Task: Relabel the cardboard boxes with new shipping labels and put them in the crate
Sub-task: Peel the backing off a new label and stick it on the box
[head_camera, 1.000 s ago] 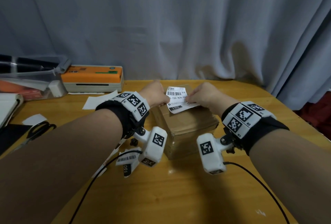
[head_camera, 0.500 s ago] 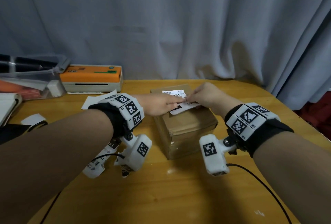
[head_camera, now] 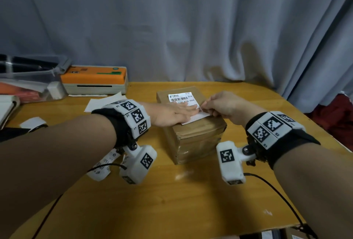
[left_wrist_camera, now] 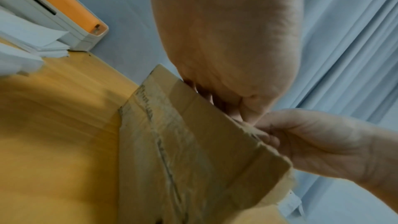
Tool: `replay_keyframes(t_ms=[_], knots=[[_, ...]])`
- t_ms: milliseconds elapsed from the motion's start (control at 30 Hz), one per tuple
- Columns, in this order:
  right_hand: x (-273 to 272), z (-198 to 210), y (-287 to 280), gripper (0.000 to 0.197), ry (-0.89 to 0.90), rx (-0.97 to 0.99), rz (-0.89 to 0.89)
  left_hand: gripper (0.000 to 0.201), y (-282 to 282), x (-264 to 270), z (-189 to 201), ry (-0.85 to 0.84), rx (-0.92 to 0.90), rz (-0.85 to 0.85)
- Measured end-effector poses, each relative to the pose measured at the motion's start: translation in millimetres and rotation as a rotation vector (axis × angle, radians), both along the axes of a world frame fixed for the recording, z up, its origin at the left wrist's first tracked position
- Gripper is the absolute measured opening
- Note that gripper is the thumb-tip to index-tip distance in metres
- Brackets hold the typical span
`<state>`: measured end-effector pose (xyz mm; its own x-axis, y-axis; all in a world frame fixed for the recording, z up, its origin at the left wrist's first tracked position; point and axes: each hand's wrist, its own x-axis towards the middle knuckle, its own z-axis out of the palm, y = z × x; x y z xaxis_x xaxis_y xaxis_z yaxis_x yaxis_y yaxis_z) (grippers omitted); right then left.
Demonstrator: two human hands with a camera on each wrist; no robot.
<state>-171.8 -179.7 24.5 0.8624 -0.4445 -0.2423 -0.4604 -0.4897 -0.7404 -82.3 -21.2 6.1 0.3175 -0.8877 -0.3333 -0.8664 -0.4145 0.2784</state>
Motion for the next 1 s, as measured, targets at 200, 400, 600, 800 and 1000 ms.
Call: replay_keyframes(t_ms=[200, 400, 600, 800, 1000], knots=[[-8.9, -1.1, 5.0, 0.027, -0.012, 0.036, -0.005, 0.049, 8.2, -9.8, -2.7, -0.073, 0.012, -0.012], [-9.8, -6.9, 7.4, 0.035, -0.056, 0.024, -0.025, 0.059, -1.5, -46.3, -3.9, -0.131, 0.077, -0.054], [-13.6, -11.4, 6.8, 0.029, -0.103, 0.013, 0.018, 0.044, 15.6, -62.7, 22.2, 0.25, -0.136, 0.097], [-25.9, -14.5, 25.6, 0.039, -0.092, -0.569, 0.36, 0.059, 16.3, -37.3, -8.5, -0.152, -0.067, 0.33], [-44.6, -31.0, 25.8, 0.062, 0.182, -0.749, 0.625, 0.066, 16.8, -40.0, -13.9, -0.185, 0.06, 0.374]])
